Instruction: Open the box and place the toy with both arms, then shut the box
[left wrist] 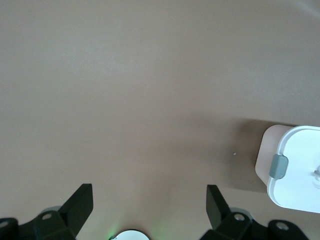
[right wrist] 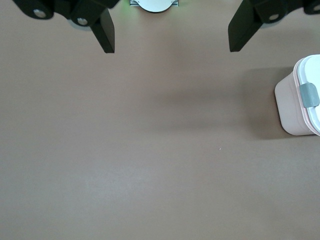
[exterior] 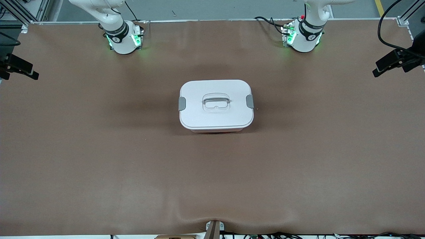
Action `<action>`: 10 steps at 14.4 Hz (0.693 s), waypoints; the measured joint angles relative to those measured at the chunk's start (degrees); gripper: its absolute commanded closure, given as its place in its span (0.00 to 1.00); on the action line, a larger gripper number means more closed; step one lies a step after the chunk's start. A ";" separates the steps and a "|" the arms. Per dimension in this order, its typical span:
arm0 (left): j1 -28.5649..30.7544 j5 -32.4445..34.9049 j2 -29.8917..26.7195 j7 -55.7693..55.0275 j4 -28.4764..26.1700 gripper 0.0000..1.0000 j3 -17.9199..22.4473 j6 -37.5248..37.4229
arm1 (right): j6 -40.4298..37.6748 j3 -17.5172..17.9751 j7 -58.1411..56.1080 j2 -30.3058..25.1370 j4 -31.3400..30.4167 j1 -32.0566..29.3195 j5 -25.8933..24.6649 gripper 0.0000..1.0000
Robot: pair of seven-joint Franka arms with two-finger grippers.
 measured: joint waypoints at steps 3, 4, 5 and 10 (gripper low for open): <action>-0.08 0.53 0.08 0.97 -0.06 0.00 0.00 0.03 | 0.00 0.00 0.00 0.00 0.00 0.00 0.00 0.00; -0.08 0.60 0.08 1.65 -0.13 0.00 0.00 0.04 | 0.00 0.00 0.00 0.00 0.00 0.00 0.00 0.00; -0.08 0.61 0.08 2.00 -0.21 0.00 0.00 0.09 | 0.00 0.00 0.00 0.00 0.00 0.00 0.00 0.00; -0.08 0.62 0.08 2.51 -0.43 0.00 0.00 0.56 | 0.00 0.00 0.00 0.00 0.00 0.00 0.00 0.00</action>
